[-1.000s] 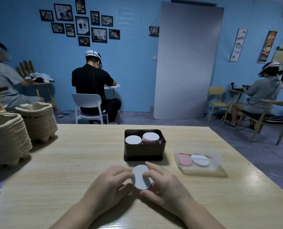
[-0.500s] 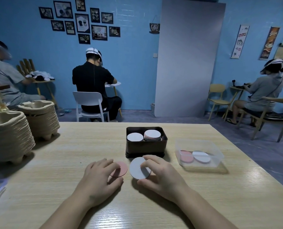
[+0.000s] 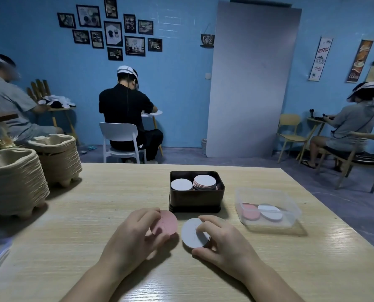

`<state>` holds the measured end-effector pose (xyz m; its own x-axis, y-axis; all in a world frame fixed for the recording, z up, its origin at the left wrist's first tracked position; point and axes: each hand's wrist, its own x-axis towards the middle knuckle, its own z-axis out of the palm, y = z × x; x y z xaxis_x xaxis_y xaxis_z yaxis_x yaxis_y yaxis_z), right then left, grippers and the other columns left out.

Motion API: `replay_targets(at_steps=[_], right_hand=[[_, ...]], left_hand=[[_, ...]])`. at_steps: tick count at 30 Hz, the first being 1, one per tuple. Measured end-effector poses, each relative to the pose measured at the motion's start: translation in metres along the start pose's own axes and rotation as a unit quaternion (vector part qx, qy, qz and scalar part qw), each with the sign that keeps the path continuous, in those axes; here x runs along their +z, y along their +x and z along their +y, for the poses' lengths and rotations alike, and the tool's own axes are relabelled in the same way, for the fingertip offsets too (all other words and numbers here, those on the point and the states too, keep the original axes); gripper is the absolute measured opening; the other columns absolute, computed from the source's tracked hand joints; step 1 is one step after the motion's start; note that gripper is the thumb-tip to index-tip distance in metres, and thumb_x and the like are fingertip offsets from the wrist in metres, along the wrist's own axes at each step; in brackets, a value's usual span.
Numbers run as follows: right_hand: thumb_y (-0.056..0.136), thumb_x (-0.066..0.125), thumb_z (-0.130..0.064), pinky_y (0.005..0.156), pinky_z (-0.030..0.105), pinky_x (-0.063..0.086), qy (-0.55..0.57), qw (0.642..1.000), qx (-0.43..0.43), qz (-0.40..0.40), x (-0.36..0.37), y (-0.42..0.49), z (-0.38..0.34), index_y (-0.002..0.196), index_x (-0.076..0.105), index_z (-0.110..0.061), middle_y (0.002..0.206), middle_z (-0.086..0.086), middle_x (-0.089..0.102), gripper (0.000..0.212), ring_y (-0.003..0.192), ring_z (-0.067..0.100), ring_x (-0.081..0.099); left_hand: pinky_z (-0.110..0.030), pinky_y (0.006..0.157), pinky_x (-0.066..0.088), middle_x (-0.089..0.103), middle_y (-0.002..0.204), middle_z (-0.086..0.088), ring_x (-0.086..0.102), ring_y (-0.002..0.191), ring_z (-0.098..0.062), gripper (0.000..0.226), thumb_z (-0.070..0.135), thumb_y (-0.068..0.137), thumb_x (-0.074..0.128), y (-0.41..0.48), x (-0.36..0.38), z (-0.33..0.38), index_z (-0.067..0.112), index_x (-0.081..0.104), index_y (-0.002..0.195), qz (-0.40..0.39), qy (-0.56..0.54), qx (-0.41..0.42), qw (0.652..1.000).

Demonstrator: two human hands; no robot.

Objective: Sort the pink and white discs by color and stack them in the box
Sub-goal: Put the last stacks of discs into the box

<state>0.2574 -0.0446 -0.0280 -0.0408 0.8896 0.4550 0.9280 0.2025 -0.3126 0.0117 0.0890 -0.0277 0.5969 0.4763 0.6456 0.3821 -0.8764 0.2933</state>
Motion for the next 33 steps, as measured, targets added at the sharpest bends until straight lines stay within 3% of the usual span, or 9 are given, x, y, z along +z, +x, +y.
replay_targets(at_steps=[4,8,14,17,19,23,29,33], right_hand=[[0.082,0.071,-0.059,0.096,0.021,0.044,0.005,1.0,-0.004,0.016,0.001,0.001,-0.003,0.108,0.056,-0.028,0.137,-0.009,0.057,0.043,0.126,0.008,0.05],[0.083,0.074,-0.051,0.09,0.025,0.05,0.035,0.998,-0.038,0.046,0.007,0.005,-0.011,0.121,0.052,-0.026,0.129,-0.009,0.06,0.051,0.114,0.009,0.057],[0.09,0.067,-0.05,0.098,0.03,0.048,0.024,0.996,-0.067,0.053,0.006,0.006,-0.012,0.095,0.056,-0.022,0.142,0.0,0.055,0.031,0.13,0.014,0.052],[0.091,0.066,-0.052,0.1,0.029,0.047,0.03,0.994,-0.067,0.077,0.004,0.005,-0.01,0.097,0.059,-0.021,0.141,-0.001,0.055,0.033,0.132,0.012,0.051],[0.087,0.073,-0.047,0.101,0.03,0.047,0.032,0.994,-0.067,0.08,0.005,0.004,-0.008,0.102,0.061,-0.022,0.142,-0.001,0.055,0.032,0.133,0.011,0.05],[0.084,0.077,-0.045,0.101,0.03,0.047,0.045,0.994,-0.064,0.081,0.006,0.005,-0.008,0.104,0.06,-0.022,0.139,0.0,0.057,0.035,0.131,0.012,0.052],[0.083,0.077,-0.048,0.099,0.026,0.047,0.052,0.993,-0.062,0.085,0.006,0.006,-0.009,0.099,0.061,-0.021,0.135,-0.001,0.059,0.036,0.131,0.008,0.052],[0.084,0.075,-0.051,0.101,0.027,0.046,0.062,0.995,-0.043,0.071,0.008,0.006,-0.007,0.097,0.06,-0.021,0.142,0.001,0.057,0.036,0.138,0.003,0.044]], left_hand=[[-0.024,0.081,0.053,0.064,0.112,0.008,0.061,0.11,-0.011,0.028,0.034,0.085,0.08,0.002,0.006,0.011,0.02,0.056,0.087,-0.004,-0.006,0.071,0.997],[-0.022,0.086,0.051,0.063,0.131,0.001,0.057,0.119,-0.012,0.027,0.046,0.094,0.067,0.005,0.014,0.014,0.02,0.059,0.096,-0.044,-0.013,0.109,0.993],[-0.025,0.092,0.055,0.05,0.152,0.003,0.056,0.126,-0.013,0.034,0.048,0.097,0.06,0.004,0.018,0.012,0.024,0.065,0.12,-0.073,-0.035,0.121,0.989],[-0.03,0.092,0.057,0.055,0.145,0.01,0.057,0.127,-0.009,0.034,0.043,0.096,0.064,0.002,0.018,0.008,0.028,0.06,0.126,-0.072,-0.082,0.081,0.991],[-0.032,0.088,0.056,0.061,0.129,0.02,0.06,0.116,-0.004,0.032,0.035,0.096,0.068,0.002,0.019,0.006,0.029,0.059,0.126,-0.071,-0.103,0.071,0.99],[-0.028,0.086,0.052,0.059,0.116,0.03,0.059,0.105,0.005,0.033,0.032,0.094,0.068,0.003,0.019,0.008,0.03,0.061,0.126,-0.057,-0.094,0.074,0.991],[-0.031,0.082,0.055,0.064,0.122,0.021,0.064,0.108,-0.005,0.032,0.035,0.092,0.071,0.003,0.018,0.01,0.03,0.062,0.121,-0.052,-0.086,0.087,0.991],[-0.026,0.083,0.055,0.065,0.126,0.016,0.065,0.11,-0.008,0.032,0.036,0.089,0.065,0.003,0.019,0.009,0.031,0.06,0.121,-0.048,-0.061,0.09,0.993]])
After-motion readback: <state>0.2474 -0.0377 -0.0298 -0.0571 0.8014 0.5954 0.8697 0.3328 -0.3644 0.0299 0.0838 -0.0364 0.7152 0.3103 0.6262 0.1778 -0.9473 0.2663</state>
